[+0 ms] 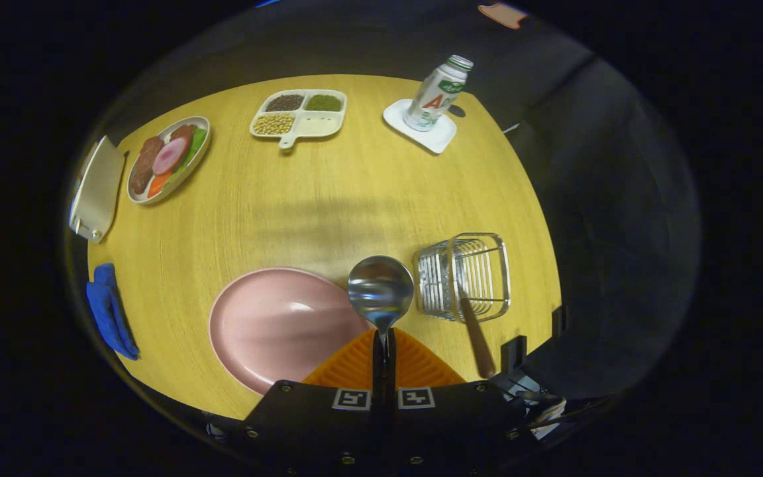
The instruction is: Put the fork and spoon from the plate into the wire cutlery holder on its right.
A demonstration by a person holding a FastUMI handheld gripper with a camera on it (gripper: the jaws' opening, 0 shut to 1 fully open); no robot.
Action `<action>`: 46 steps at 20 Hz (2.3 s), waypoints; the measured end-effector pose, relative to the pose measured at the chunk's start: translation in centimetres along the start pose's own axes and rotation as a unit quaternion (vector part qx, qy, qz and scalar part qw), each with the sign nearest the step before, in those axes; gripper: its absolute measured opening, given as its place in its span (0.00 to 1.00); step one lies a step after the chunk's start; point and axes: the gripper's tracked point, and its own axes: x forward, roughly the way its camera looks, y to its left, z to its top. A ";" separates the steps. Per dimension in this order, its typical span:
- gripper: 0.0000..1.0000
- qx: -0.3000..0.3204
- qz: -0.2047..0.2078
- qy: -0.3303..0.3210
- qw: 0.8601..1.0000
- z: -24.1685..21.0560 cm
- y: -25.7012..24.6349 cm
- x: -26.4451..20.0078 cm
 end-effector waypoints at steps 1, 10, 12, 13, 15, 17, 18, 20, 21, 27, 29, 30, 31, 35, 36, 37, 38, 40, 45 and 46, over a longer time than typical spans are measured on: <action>0.01 0.011 -0.005 0.002 1.000 0.3 -1.1 0.0; 0.01 0.062 -0.017 0.044 0.997 -0.6 -8.2 1.5; 0.01 0.060 -0.008 0.053 0.997 -0.4 -8.7 2.0; 0.01 0.056 -0.005 0.059 0.997 -0.4 -8.9 2.4; 0.01 0.045 0.005 0.073 0.996 -0.1 -8.9 2.8; 0.01 0.045 0.018 0.087 0.995 0.3 -8.6 3.2; 0.01 0.046 0.024 0.096 0.994 0.5 -8.4 3.5; 0.01 0.040 0.032 0.110 0.993 0.7 -8.3 3.9; 0.01 0.038 0.033 0.117 0.992 0.8 -8.4 4.1; 0.13 0.034 0.054 0.125 0.990 1.3 -8.0 4.9; 0.36 0.035 0.054 0.120 0.991 1.5 -7.9 4.9; 0.39 0.038 0.059 0.118 0.991 1.6 -7.7 4.7; 0.39 0.040 0.059 0.116 0.991 1.6 -7.6 4.5; 0.39 0.037 0.058 0.109 0.992 1.9 -7.5 3.9; 0.39 0.037 0.058 0.106 0.992 2.0 -7.5 3.8; 0.39 0.040 0.059 0.103 0.992 2.1 -7.5 3.6; 0.39 0.047 0.061 0.097 0.992 2.4 -7.5 3.3; 0.39 0.059 0.069 0.080 0.993 2.9 -7.5 2.8; 0.39 0.101 0.072 -0.019 0.992 5.9 -8.6 0.2; 0.39 0.112 0.070 -0.049 0.990 6.7 -9.1 -0.6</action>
